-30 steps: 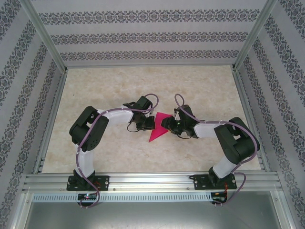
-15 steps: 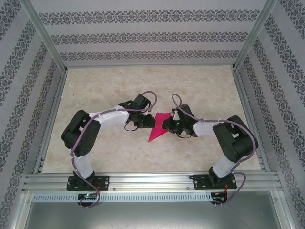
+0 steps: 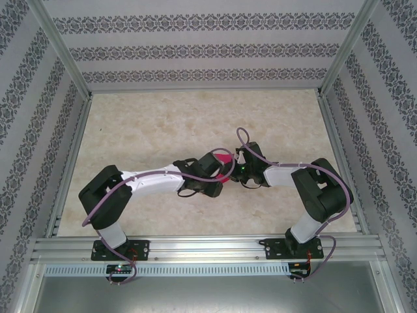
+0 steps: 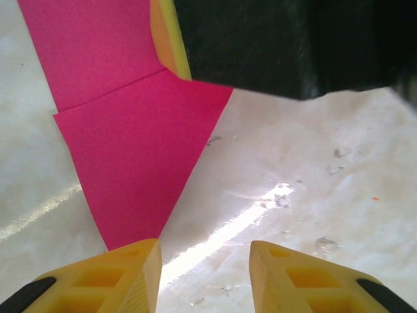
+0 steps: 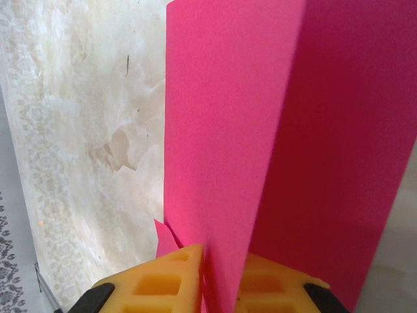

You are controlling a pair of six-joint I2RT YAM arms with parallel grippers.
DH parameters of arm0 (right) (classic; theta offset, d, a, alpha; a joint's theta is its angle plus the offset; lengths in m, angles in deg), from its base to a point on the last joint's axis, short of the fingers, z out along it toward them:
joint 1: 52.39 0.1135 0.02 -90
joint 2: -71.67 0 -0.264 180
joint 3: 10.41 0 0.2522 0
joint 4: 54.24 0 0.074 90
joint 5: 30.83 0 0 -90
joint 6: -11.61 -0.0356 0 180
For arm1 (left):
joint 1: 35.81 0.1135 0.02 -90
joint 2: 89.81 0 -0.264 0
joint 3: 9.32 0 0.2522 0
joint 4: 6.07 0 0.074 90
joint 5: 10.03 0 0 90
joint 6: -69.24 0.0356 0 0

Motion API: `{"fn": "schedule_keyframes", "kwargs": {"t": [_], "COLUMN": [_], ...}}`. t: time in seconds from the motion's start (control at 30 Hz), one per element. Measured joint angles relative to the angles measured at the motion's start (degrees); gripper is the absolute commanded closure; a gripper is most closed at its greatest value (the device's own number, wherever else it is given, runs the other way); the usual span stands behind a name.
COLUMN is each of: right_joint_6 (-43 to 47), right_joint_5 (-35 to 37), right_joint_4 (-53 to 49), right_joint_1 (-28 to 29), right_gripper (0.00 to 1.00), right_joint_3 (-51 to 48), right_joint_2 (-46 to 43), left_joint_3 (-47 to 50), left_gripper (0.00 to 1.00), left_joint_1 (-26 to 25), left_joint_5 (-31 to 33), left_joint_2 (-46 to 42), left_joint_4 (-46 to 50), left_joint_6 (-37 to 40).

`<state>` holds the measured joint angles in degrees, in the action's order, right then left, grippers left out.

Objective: Fold a paper plane with a square sheet of paper (pick it up from the middle)
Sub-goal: Fourth fold the wing at the center of the table.

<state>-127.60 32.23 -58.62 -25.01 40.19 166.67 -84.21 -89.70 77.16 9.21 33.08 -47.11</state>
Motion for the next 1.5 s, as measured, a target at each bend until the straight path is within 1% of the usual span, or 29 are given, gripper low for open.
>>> {"fn": "schedule_keyframes", "kwargs": {"t": [0.17, 0.33, 0.43, 0.53, 0.9, 1.03, 1.1, 1.3, 1.5], "right_joint_6": [-0.87, -1.79, -1.95, -2.16, -2.36, -2.36, -2.36, -2.58, -3.28], "right_joint_5": [-0.22, -0.22, -0.22, -0.39, -1.29, -1.46, -1.55, -1.68, -1.68], "right_joint_4": [-0.02, -0.02, 0.00, 0.02, 0.04, 0.00, -0.15, -0.46, -0.79], "right_joint_1": [0.00, 0.00, 0.00, 0.00, 0.00, 0.00, 0.00, 0.00, -0.02], "right_gripper": [0.85, 0.85, 0.85, 0.84, 0.83, 0.83, 0.83, 0.91, 0.92], "right_joint_3": [0.04, 0.04, 0.09, 0.09, 0.96, 1.11, 1.36, 1.70, 1.70], "right_joint_2": [0.00, 0.00, 0.00, 0.04, 0.44, 0.44, 0.44, 0.44, 0.46], "left_joint_3": [0.00, -0.33, -0.44, -0.44, -0.57, -0.96, -1.03, -1.18, -1.18], "left_gripper": [0.55, 0.56, 0.57, 0.61, 0.75, 0.74, 0.71, 0.66, 0.65], "left_joint_1": [-2.29, -4.37, -4.76, -4.79, -4.81, -4.81, -4.81, -4.79, -4.81], "left_joint_5": [7.45, 13.90, 16.41, 18.23, 20.55, 21.40, 21.66, 22.93, 24.15], "left_joint_2": [3.45, 4.83, 4.83, 4.83, 5.20, 5.90, 6.03, 6.27, 6.27], "left_joint_4": [0.00, 0.02, -0.02, 0.00, 0.00, 0.00, 0.00, 0.00, 0.00], "left_joint_6": [0.70, 1.11, 1.33, 1.70, 2.21, 2.29, 2.34, 2.43, 3.15]}}
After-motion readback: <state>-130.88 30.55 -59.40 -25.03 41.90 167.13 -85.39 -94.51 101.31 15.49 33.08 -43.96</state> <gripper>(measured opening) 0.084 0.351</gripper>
